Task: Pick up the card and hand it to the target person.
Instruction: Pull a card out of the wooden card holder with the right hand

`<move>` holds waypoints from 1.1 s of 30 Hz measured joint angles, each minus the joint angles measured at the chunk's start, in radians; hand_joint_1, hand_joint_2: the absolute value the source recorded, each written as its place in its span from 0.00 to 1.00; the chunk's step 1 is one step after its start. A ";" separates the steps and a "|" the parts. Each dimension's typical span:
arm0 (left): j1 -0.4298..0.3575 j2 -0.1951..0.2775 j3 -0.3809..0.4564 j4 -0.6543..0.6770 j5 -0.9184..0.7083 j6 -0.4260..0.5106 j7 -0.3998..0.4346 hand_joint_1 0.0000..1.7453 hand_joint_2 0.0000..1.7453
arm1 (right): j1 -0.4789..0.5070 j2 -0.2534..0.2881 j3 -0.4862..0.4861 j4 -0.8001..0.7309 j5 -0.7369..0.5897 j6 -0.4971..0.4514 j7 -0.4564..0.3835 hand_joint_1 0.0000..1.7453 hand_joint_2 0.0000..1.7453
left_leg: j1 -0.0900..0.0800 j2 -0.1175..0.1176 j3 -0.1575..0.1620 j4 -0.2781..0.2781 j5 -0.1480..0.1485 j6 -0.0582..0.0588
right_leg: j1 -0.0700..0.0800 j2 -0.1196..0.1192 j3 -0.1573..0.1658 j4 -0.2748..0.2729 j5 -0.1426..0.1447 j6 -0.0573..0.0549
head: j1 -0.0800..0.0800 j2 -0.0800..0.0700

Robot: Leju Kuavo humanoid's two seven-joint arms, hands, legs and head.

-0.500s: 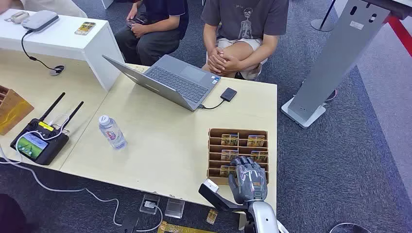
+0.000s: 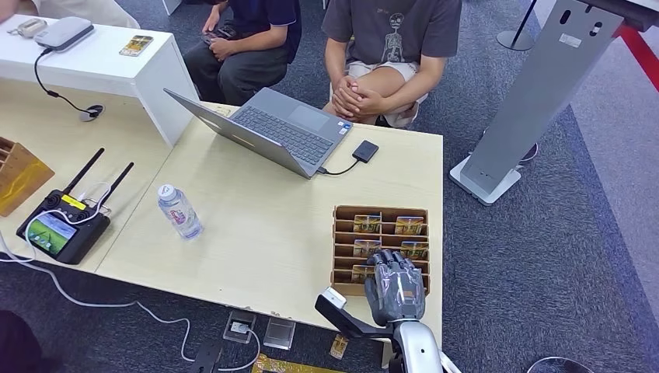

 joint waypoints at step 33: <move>0.000 0.000 0.000 0.002 -0.020 -0.015 -0.004 0.00 0.00 | 0.017 0.000 -0.019 -0.016 0.019 -0.071 0.015 0.88 1.00 | 0.000 0.000 0.000 0.000 0.000 0.000 | 0.000 0.000 0.001 0.000 0.000 0.000 | 0.000 0.000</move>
